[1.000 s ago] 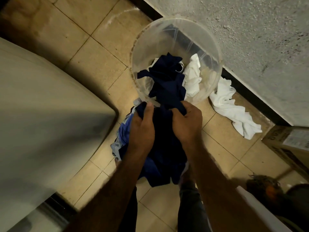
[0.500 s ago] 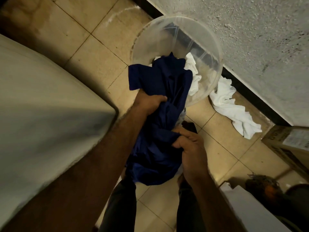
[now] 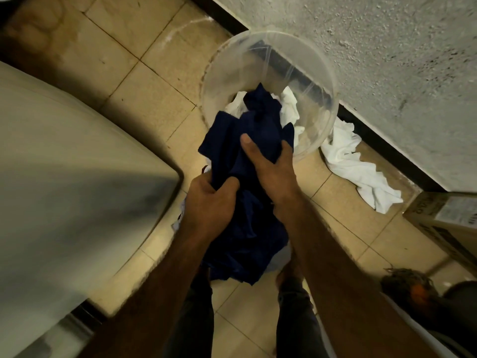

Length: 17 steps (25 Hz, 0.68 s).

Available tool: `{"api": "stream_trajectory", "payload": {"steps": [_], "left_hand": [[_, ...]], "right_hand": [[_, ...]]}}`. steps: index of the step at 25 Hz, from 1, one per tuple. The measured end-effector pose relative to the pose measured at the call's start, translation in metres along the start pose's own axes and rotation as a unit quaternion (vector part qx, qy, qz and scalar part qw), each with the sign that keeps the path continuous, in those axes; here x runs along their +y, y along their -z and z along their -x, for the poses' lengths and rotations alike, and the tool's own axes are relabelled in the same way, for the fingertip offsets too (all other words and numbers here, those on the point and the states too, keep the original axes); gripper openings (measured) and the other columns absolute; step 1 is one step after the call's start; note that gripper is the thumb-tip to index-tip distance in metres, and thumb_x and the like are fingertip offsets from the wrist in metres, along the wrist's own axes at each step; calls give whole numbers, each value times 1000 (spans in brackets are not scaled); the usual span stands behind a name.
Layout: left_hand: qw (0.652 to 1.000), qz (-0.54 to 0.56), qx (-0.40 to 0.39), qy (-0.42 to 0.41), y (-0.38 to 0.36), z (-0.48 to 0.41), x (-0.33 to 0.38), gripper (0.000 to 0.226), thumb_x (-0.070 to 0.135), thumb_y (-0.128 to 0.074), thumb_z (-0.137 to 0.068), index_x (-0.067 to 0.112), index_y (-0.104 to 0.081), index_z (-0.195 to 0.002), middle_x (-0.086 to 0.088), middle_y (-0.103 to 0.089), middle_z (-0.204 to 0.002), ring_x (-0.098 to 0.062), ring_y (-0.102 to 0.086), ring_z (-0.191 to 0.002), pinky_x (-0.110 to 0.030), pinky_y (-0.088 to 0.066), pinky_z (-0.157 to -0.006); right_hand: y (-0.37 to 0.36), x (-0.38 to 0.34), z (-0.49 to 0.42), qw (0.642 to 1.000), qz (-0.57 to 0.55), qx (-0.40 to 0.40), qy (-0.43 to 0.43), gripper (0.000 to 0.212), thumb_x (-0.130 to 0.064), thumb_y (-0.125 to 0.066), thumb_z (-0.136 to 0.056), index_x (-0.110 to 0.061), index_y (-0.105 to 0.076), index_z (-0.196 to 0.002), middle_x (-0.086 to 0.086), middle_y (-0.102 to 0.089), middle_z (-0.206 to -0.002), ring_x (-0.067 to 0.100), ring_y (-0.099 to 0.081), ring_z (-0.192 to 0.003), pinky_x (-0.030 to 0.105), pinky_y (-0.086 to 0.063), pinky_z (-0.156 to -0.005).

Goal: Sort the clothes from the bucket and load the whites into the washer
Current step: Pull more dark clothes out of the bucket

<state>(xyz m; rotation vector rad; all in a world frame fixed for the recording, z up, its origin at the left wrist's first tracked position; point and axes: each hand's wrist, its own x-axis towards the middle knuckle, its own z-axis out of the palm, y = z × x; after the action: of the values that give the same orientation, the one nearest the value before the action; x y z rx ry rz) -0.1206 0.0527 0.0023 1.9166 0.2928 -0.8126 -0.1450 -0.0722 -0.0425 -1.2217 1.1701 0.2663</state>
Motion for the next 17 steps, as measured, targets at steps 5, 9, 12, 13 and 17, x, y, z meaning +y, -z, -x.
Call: {"api": "stream_trajectory", "payload": {"steps": [5,9,12,13,17], "left_hand": [[998,56,9,-25,9,24,-2,31,26,-53,-75,1,-40,-62,-11,-42,-58,-26,-44,-58,-36,-36,-54],[997,76,8,4,11,23,-5,33,24,-44,-94,-3,-64,-92,-17,-66,-95,-31,-62,-95,-47,-51,-89],[975,211,-45,58,12,11,-1,29,22,-40,-100,9,-66,-94,-7,-74,-89,-17,-72,-82,-32,-60,-73],[960,259,-74,75,14,6,1,30,23,-39,-99,12,-66,-90,-2,-75,-80,-11,-72,-73,-24,-59,-63],[939,309,-104,108,23,-14,3,36,28,-42,-90,15,-71,-107,-5,-78,-95,-19,-75,-86,-28,-60,-68]], "right_hand": [[-2,-15,-31,997,-50,49,-19,75,-20,-78,-80,-14,-43,-146,7,-63,-129,27,-66,-108,39,-60,-90],[-2,-4,-17,1000,-1,29,-5,30,-1,-60,-81,-21,-64,-58,-3,-62,-61,14,-58,-62,21,-46,-49],[10,5,0,999,-21,44,6,43,0,-54,-81,-23,-53,-44,-5,-52,-52,6,-50,-51,18,-41,-50],[12,9,8,998,-31,46,7,39,-3,-53,-80,-23,-54,-47,-2,-55,-57,10,-53,-59,21,-45,-56],[19,29,41,980,-180,48,-74,20,-13,-55,-57,-28,-55,-45,-5,-54,-57,22,-51,-66,40,-42,-67]]}}
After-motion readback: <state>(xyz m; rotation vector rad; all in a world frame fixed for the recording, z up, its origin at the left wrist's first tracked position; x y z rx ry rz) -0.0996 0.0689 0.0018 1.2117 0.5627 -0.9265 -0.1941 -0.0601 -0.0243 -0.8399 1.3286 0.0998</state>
